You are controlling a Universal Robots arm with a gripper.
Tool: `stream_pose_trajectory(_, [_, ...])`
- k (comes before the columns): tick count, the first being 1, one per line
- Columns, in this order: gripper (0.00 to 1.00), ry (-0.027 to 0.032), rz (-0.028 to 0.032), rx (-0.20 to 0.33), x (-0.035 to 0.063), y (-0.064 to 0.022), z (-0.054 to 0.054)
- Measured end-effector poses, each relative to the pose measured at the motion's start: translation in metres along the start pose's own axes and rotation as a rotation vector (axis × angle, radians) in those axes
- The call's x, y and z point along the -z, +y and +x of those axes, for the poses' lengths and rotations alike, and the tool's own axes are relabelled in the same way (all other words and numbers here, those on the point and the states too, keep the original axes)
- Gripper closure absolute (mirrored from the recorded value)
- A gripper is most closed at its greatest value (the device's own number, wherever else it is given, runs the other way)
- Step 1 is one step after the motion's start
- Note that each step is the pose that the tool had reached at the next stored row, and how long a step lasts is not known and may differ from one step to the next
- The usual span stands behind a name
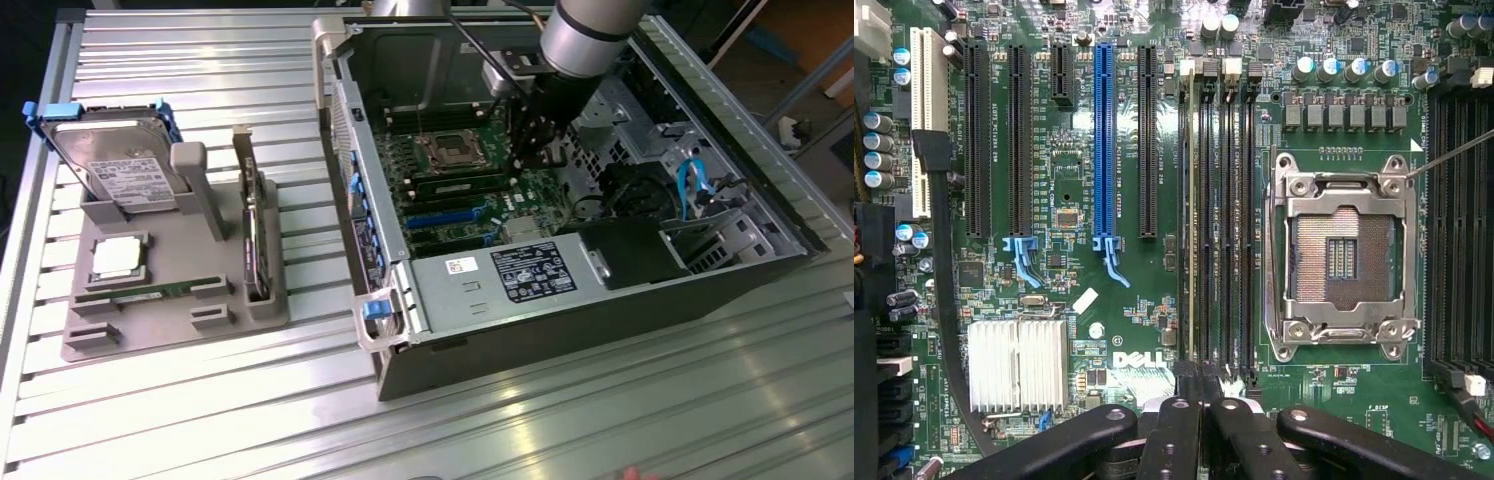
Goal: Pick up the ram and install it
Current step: 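Press down the ram until it locks into place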
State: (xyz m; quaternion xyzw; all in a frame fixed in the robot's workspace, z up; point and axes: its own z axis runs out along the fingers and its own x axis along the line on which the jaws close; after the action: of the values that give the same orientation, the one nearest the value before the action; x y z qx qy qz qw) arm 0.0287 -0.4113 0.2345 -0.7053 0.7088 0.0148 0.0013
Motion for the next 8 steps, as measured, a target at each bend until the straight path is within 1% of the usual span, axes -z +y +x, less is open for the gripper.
stream_pose_trajectory(3, [0.89, 0.0007, -0.0002, 0.000, -0.0024, 0.0000, 0.0002])
stream_pose_trajectory(8, [0.89, 0.0001, 0.0001, 0.000, -0.0027, 0.0000, 0.0001])
